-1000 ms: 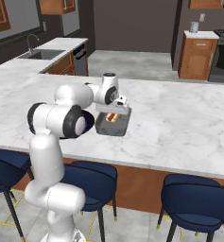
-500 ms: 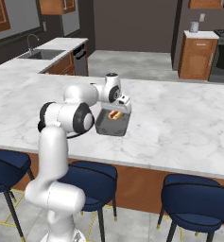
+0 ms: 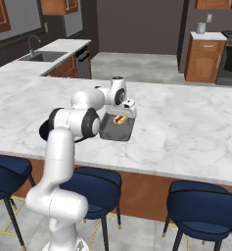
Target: Place one cooked food and one vegetable from the large plate to each tupperware container.
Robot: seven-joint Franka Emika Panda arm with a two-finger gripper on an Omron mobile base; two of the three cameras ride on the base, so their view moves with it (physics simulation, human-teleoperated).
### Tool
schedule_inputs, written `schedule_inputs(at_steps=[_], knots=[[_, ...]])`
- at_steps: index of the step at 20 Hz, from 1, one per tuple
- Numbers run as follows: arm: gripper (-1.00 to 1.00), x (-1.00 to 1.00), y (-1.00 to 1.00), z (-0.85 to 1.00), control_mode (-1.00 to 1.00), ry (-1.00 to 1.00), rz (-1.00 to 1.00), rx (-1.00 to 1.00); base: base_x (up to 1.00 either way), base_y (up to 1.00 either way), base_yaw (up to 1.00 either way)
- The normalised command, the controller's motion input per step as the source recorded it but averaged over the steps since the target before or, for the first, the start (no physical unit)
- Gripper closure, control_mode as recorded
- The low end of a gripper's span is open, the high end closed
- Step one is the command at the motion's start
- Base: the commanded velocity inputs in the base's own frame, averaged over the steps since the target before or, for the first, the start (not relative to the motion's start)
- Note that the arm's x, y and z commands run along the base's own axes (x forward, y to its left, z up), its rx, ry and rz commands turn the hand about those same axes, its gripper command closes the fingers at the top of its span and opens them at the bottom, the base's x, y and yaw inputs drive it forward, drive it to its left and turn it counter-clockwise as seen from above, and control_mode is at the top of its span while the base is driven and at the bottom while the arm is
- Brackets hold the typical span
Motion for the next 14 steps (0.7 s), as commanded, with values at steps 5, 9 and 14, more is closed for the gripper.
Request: schedule_inputs(at_steps=[5,9,14], knots=[[1.00,0.01,0.01,-0.13,-1.00,0.00,0.00,0.00,0.00,0.00,0.00],[-1.00,0.11,0.06,-0.07,-1.00,0.00,0.00,0.00,0.00,0.00,0.00],[-1.00,0.01,0.00,-0.01,-1.00,0.00,0.00,0.00,0.00,0.00,0.00]])
